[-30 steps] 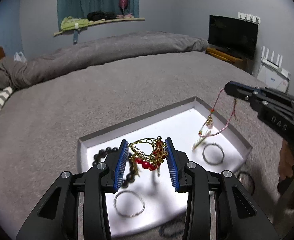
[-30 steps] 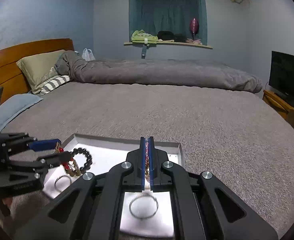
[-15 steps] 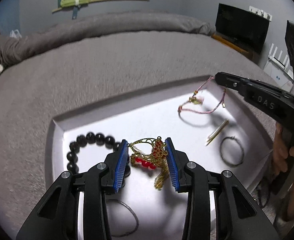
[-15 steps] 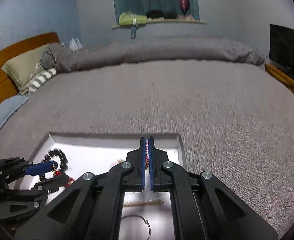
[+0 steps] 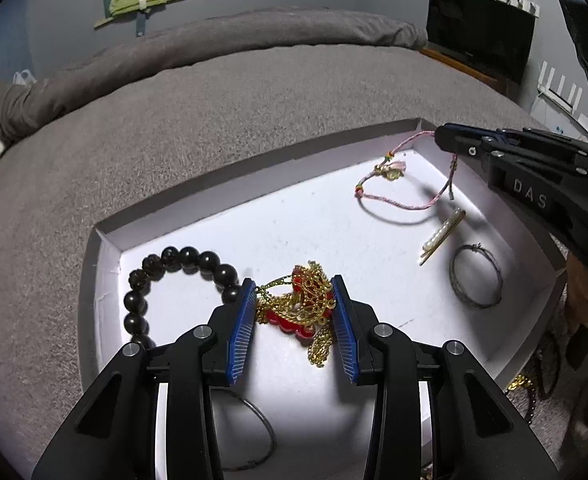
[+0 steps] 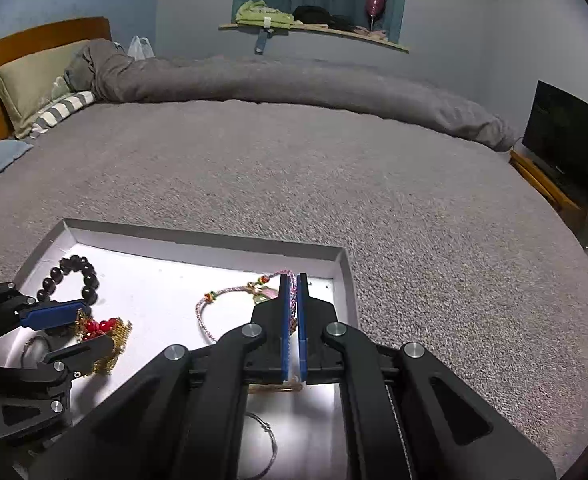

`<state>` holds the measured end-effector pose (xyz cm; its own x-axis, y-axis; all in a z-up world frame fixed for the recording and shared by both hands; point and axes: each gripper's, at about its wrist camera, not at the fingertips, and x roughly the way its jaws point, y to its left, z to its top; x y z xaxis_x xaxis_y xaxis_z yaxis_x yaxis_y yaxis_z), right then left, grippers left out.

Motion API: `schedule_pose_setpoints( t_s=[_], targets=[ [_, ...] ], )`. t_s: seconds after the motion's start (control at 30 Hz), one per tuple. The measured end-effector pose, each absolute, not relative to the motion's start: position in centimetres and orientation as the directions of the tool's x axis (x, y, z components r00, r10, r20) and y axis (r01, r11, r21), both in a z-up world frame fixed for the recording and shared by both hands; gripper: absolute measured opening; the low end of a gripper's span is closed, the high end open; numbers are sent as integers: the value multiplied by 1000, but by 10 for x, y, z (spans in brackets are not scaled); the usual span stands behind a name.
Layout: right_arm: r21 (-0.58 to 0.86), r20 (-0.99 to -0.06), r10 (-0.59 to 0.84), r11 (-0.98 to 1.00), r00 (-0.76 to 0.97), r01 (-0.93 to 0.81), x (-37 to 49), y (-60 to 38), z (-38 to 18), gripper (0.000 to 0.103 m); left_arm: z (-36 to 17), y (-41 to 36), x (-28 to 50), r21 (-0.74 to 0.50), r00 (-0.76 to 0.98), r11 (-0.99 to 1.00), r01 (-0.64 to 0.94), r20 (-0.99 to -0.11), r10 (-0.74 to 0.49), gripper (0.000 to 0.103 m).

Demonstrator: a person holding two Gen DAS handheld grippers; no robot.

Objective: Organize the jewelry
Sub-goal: 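Open both grippers to release the necklace and pink bracelet in the tray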

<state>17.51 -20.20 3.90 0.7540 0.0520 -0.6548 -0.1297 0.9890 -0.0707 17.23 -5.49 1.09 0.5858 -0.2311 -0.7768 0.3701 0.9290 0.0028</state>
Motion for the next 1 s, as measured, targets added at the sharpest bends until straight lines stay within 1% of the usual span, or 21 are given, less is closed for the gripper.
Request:
schedule_pose_setpoints(
  t_s=[0.13, 0.2, 0.33, 0.4, 0.43, 0.47, 0.5, 0.53, 0.6, 0.63, 0.7, 0.77, 0.8, 0.83, 0.87, 0.9, 0.97, 1.0],
  targets=[
    [-70, -653, 57, 988, 755, -135, 174, -202, 39, 3, 10, -54, 173, 3, 584, 929, 371, -778, -231, 42],
    [-70, -652, 58, 988, 756, -136, 175, -201, 39, 3, 10, -55, 174, 8, 588, 929, 371, -776, -228, 47],
    [-56, -652, 64, 990, 756, -133, 176, -203, 39, 3, 11, -55, 172, 16, 595, 929, 371, -772, -224, 50],
    [-50, -653, 67, 990, 754, -132, 175, -204, 39, 5, 11, -55, 173, 18, 597, 929, 370, -771, -222, 51],
    [-49, -653, 68, 990, 754, -132, 175, -204, 38, 7, 12, -55, 172, 18, 600, 930, 368, -769, -222, 51],
    [-47, -653, 69, 990, 754, -132, 174, -204, 39, 16, 13, -54, 172, 17, 601, 930, 367, -767, -223, 52],
    [-45, -649, 72, 990, 757, -132, 173, -205, 40, 21, 14, -54, 172, 16, 604, 931, 365, -765, -224, 53],
    [-45, -645, 72, 990, 761, -131, 172, -205, 41, 29, 15, -54, 171, 16, 606, 931, 364, -763, -223, 53],
    [-46, -634, 65, 992, 771, -121, 170, -205, 43, 30, 18, -54, 169, 21, 615, 932, 361, -757, -221, 58],
    [-40, -631, 65, 992, 773, -117, 169, -207, 44, 31, 20, -53, 168, 24, 621, 933, 359, -753, -220, 59],
    [-23, -627, 73, 993, 776, -112, 167, -208, 46, 37, 23, -54, 165, 24, 625, 933, 358, -749, -221, 62],
    [-8, -621, 80, 994, 780, -108, 162, -211, 50, 47, 26, -53, 161, 25, 632, 933, 359, -742, -223, 64],
    [-7, -616, 79, 994, 784, -105, 161, -213, 51, 49, 28, -53, 160, 25, 635, 933, 359, -739, -224, 66],
    [-8, -606, 73, 995, 792, -99, 157, -214, 54, 57, 29, -53, 158, 25, 638, 933, 359, -736, -226, 68],
    [-8, -598, 70, 996, 798, -94, 155, -215, 56, 67, 31, -53, 156, 27, 643, 934, 356, -732, -224, 74],
    [-7, -586, 67, 996, 807, -88, 151, -217, 59, 71, 33, -53, 154, 32, 650, 935, 354, -727, -221, 77],
    [-2, -573, 64, 997, 817, -80, 147, -220, 62, 84, 36, -53, 150, 40, 659, 936, 350, -721, -216, 78],
    [3, -566, 62, 997, 822, -73, 145, -221, 65, 86, 37, -53, 150, 42, 661, 937, 346, -719, -212, 79]
  ],
)
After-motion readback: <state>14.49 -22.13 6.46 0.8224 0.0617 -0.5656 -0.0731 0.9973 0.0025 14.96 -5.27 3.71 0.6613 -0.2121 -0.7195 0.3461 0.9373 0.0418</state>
